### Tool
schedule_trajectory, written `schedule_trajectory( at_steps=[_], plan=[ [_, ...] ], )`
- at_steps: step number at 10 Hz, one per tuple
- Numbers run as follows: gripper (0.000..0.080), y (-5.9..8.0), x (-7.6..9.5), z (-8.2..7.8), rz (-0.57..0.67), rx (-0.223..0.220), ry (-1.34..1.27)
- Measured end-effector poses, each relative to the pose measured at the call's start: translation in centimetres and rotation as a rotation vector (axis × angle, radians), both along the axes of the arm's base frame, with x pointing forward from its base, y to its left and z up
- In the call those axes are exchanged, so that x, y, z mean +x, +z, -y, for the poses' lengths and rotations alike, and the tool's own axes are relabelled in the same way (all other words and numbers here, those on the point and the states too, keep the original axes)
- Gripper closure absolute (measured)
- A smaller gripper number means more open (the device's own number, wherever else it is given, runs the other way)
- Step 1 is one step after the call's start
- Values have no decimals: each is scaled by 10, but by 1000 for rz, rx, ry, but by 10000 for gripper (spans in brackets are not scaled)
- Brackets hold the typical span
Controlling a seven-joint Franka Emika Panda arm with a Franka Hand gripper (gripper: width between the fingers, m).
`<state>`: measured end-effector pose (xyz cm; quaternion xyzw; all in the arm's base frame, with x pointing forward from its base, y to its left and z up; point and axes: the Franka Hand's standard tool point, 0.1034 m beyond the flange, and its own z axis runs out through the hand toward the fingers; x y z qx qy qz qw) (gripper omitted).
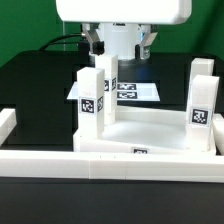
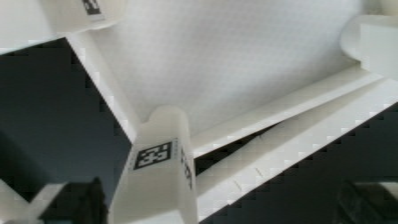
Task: Assemble desk
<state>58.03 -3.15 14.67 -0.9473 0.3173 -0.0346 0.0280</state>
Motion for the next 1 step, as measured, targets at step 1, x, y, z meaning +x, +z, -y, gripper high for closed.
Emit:
schedule_trajectory(
  at_steps=[1],
  plan=[
    [151,0,0,0,-1,0,0]
  ],
)
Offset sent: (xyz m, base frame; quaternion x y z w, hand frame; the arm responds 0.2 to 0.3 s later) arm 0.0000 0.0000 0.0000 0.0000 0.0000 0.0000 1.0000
